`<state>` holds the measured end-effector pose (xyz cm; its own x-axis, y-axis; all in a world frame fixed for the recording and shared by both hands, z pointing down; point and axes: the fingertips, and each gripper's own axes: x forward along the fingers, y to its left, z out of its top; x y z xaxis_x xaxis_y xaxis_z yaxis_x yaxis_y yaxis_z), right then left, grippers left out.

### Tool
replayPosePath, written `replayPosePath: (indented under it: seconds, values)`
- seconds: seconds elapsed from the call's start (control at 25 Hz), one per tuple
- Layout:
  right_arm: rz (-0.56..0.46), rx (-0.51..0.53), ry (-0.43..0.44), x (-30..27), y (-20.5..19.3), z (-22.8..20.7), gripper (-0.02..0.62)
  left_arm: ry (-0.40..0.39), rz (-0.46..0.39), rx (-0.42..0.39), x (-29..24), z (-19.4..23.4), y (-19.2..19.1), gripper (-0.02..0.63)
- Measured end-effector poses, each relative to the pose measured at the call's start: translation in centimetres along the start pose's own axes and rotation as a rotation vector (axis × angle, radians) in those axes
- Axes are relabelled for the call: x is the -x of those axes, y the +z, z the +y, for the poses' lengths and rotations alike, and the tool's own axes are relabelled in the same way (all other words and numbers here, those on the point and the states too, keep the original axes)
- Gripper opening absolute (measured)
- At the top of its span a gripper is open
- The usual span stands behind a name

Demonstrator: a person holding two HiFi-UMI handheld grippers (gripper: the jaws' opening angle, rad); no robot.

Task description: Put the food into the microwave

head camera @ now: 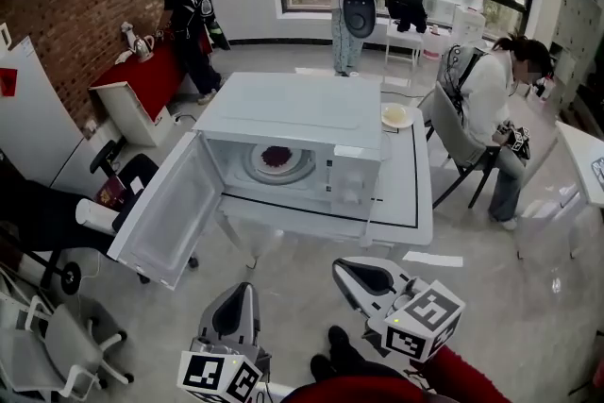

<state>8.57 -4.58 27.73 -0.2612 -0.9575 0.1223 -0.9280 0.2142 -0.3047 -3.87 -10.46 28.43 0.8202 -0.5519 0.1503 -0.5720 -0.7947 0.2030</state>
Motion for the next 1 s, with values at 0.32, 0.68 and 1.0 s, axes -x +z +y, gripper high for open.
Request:
replayPosePath:
  seconds: [0.32,0.68,1.0]
  values:
    - [-0.003,-0.048,-0.016,1.6,-1.7,-0.4,0.014,0.043,0.011,0.051,1.8,0.5,-1.9,0.009]
    - [0.009,-0.005,-0.047,3.0,-2.7,-0.5,0.012,0.053,-0.015,0.034,2.7,0.2,-1.4,0.009]
    - [0.014,0.046,-0.037,2.8,-3.2,0.6,0.012,0.042,-0.020,0.030,3.1,-0.3,-1.5,0.009]
